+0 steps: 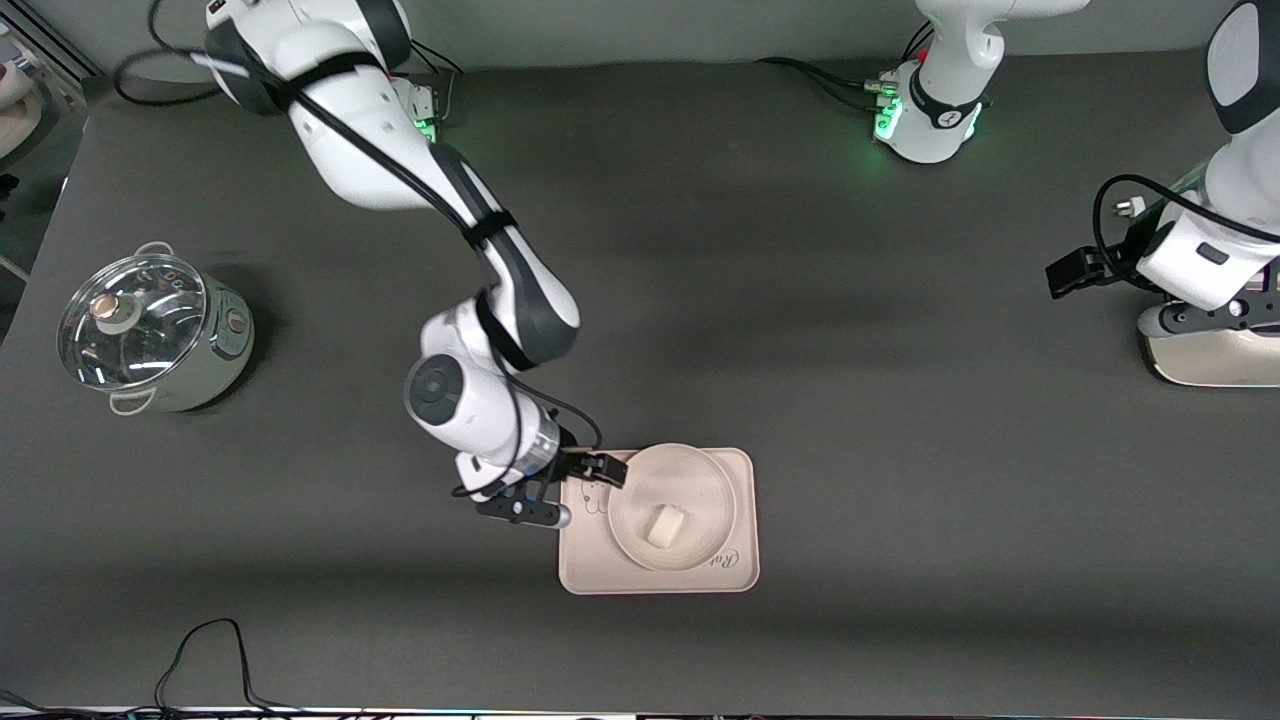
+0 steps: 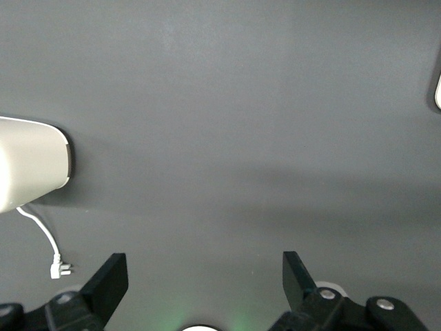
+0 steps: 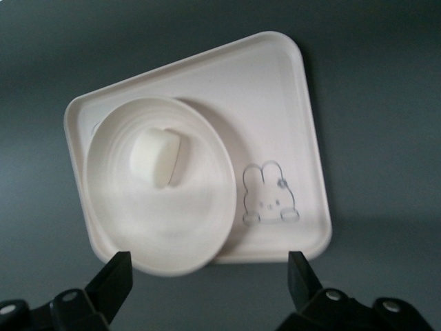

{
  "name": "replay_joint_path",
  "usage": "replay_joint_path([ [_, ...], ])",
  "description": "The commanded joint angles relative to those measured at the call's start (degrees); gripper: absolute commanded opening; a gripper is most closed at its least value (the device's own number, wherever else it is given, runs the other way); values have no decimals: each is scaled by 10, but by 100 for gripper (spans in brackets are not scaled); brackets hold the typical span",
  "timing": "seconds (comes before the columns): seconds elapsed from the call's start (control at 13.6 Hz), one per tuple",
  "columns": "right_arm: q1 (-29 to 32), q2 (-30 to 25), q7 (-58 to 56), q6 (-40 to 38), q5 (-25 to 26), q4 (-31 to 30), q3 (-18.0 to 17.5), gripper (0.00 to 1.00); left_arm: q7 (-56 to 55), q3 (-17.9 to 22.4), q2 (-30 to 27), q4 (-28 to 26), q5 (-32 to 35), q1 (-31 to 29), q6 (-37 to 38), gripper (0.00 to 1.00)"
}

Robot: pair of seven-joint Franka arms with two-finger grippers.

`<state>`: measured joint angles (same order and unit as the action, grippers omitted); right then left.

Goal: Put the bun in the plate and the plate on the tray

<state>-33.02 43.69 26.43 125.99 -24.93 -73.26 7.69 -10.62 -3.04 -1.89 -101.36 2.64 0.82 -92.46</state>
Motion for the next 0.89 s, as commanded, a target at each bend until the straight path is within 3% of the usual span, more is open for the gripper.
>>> replay_joint_path([
  [0.0, 31, -119, -9, -112, 40, -56, 1, 100, 2, -1, -7, 4, -7, -3, 19, 100],
  [0.22, 100, -255, -13, -236, 135, -112, -41, 100, -5, -1, -24, 4, -36, -3, 10, 100],
  [0.44, 181, -349, -67, -365, 187, -123, -93, 100, -5, -2, -46, -5, -41, -2, -5, 100],
  [0.66, 247, -419, -180, -406, 203, -158, -96, 100, 2, -2, -47, -5, -38, -2, 4, 100],
  [0.81, 249, -441, -200, -422, 244, -166, -80, 100, 2, -2, -46, -5, -36, -2, 5, 100],
])
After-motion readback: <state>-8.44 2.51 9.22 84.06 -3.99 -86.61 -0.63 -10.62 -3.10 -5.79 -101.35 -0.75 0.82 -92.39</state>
